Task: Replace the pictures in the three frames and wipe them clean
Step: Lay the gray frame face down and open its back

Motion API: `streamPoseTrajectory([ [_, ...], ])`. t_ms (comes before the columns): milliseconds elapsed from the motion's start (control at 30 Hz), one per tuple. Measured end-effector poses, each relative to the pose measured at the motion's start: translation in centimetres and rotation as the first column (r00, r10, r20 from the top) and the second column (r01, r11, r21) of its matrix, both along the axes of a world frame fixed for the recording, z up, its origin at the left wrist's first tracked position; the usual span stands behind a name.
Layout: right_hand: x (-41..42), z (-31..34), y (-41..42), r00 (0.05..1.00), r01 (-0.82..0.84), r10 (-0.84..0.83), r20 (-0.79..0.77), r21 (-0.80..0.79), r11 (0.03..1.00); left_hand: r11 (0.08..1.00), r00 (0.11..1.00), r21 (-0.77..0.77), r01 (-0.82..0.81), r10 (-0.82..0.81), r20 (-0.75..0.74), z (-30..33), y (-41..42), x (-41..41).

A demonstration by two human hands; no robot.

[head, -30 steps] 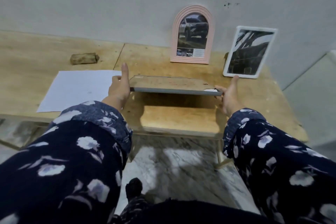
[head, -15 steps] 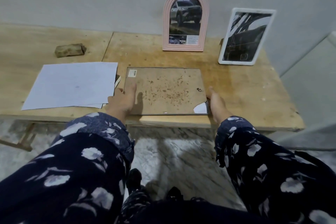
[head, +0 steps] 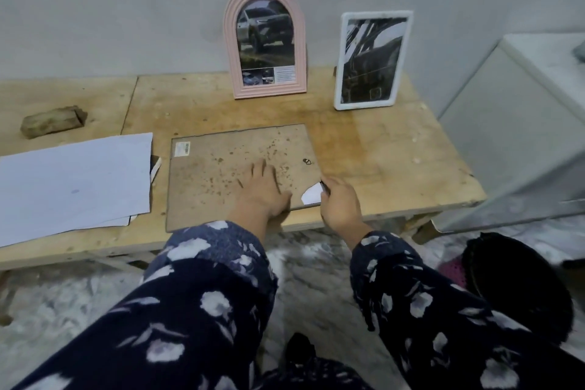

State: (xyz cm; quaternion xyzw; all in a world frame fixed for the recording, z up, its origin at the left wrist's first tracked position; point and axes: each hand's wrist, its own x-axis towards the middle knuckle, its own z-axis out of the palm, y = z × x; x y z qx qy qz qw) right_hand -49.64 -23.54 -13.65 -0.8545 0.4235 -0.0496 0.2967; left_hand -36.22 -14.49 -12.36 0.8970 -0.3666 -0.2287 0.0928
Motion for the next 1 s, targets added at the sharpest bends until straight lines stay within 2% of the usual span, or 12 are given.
streamPoseTrajectory([
  [233, 0.1, -1.3, -1.2, 0.986, 0.116, -0.129, 0.109, 0.116, 0.986, 0.992, 0.992, 0.113, 0.053, -0.065, 0.109, -0.7, -1.7, -1.3],
  [467, 0.1, -1.6, -1.5, 0.982, 0.146, -0.160, 0.100, 0.135, 0.980, 0.960, 0.949, 0.246, 0.135, -0.196, 0.246, -0.7, -2.5, -1.4],
  [667, 0.2, -1.6, -1.3, 0.979, 0.167, -0.181, 0.092, 0.145, 0.975, 0.933, 0.925, 0.303, 0.193, -0.276, 0.260, 0.2, -3.5, -1.6],
  [800, 0.2, -1.6, -1.4, 0.972, 0.202, -0.219, 0.089, 0.168, 0.965, 0.926, 0.944, 0.329, 0.187, -0.262, 0.200, 0.7, -4.6, -1.7],
  [1000, 0.1, -1.3, -1.5, 0.965, 0.226, -0.245, 0.092, 0.178, 0.958, 0.857, 0.967, 0.494, 0.147, -0.229, 0.109, -0.2, -7.4, -1.8],
])
